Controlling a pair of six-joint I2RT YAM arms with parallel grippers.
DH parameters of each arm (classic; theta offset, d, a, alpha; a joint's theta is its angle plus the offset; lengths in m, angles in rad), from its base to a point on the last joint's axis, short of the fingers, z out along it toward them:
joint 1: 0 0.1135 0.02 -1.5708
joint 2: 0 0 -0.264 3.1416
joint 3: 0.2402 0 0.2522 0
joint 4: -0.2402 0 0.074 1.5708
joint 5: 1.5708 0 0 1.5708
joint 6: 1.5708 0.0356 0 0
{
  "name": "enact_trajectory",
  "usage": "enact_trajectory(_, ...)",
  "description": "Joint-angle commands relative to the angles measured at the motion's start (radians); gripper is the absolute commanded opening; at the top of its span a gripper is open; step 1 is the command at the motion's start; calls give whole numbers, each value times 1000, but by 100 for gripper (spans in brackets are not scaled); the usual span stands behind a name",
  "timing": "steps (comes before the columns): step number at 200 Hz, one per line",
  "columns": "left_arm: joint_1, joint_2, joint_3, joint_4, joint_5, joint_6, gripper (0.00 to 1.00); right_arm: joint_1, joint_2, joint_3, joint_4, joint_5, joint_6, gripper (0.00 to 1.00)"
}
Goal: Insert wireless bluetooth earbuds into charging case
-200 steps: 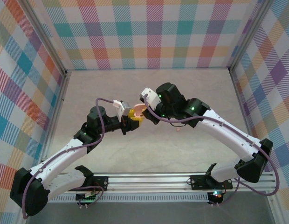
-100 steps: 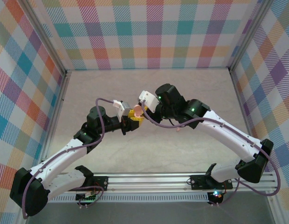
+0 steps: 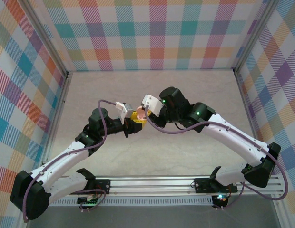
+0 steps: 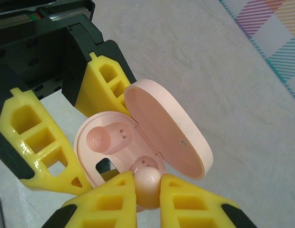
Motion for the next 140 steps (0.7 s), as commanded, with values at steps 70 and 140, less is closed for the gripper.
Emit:
enact_trajectory(70,8,-17,19,24,16,-19,20,45,13,-17,13,11,-72,19)
enact_trajectory(140,7,-8,19,46,20,-28,20,47,8,-21,16,-103,-36,23)
